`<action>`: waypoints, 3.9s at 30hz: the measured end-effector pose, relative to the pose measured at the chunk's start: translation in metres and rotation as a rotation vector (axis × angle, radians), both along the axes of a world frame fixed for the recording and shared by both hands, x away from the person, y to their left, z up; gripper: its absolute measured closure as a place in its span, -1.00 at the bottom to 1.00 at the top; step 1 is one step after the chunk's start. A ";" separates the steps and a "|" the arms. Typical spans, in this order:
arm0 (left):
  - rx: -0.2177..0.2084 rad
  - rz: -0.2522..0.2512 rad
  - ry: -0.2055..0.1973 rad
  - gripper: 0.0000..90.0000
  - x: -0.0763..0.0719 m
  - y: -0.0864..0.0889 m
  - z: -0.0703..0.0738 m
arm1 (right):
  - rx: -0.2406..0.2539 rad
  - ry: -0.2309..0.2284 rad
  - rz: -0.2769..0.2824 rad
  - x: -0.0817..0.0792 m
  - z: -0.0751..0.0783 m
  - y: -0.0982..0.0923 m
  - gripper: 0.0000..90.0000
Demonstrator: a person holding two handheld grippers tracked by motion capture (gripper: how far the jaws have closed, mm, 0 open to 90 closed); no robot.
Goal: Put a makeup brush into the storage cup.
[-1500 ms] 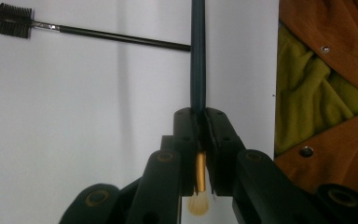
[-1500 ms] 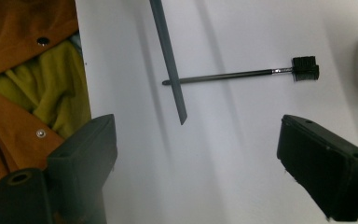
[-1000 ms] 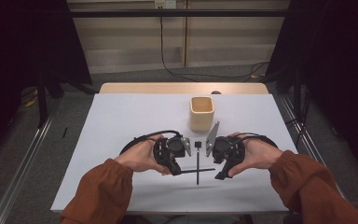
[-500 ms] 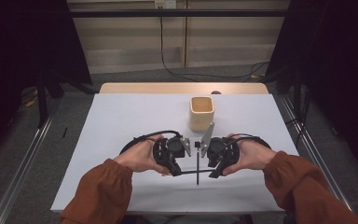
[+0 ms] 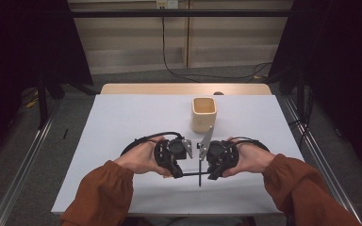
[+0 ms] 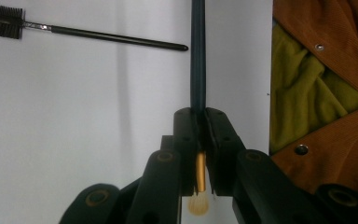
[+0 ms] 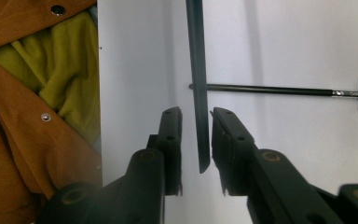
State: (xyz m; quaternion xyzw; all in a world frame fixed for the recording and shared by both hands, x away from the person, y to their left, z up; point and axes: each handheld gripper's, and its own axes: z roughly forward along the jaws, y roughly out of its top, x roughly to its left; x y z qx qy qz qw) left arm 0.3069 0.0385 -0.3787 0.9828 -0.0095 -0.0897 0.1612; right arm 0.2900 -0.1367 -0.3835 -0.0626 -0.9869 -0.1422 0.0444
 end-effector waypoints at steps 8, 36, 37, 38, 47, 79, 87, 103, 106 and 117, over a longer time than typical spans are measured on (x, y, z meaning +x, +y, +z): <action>-0.013 -0.003 0.007 0.86 0.000 -0.002 0.001 | 0.009 0.015 0.005 -0.001 -0.003 -0.001 0.79; -0.115 0.033 0.014 0.64 0.002 0.003 -0.004 | 0.034 -0.001 0.004 -0.001 0.000 -0.009 0.92; -0.119 0.037 0.009 0.61 0.002 0.003 -0.004 | 0.035 -0.010 -0.001 -0.001 -0.001 -0.009 0.92; -0.128 0.046 0.007 0.55 0.002 0.003 -0.004 | 0.045 -0.022 0.000 0.001 -0.001 -0.010 0.92; -0.151 0.084 -0.032 -0.09 0.004 0.004 -0.003 | 0.043 -0.003 -0.020 0.002 0.000 -0.014 0.92; -0.324 0.341 -0.133 -0.90 0.007 0.058 -0.004 | 0.070 -0.002 -0.114 -0.001 -0.006 -0.047 0.91; -0.362 0.387 -0.137 -0.92 0.004 0.076 -0.012 | 0.086 -0.001 -0.167 -0.006 -0.013 -0.069 0.91; -0.429 0.476 -0.136 -0.92 0.000 0.096 -0.022 | 0.254 -0.021 -0.281 -0.012 -0.024 -0.088 0.91; -0.445 0.482 -0.149 -0.92 -0.003 0.097 -0.021 | 0.284 -0.029 -0.295 -0.014 -0.028 -0.089 0.91; -0.456 0.504 -0.163 -0.92 -0.004 0.101 -0.025 | 0.429 -0.050 -0.345 -0.021 -0.032 -0.093 0.91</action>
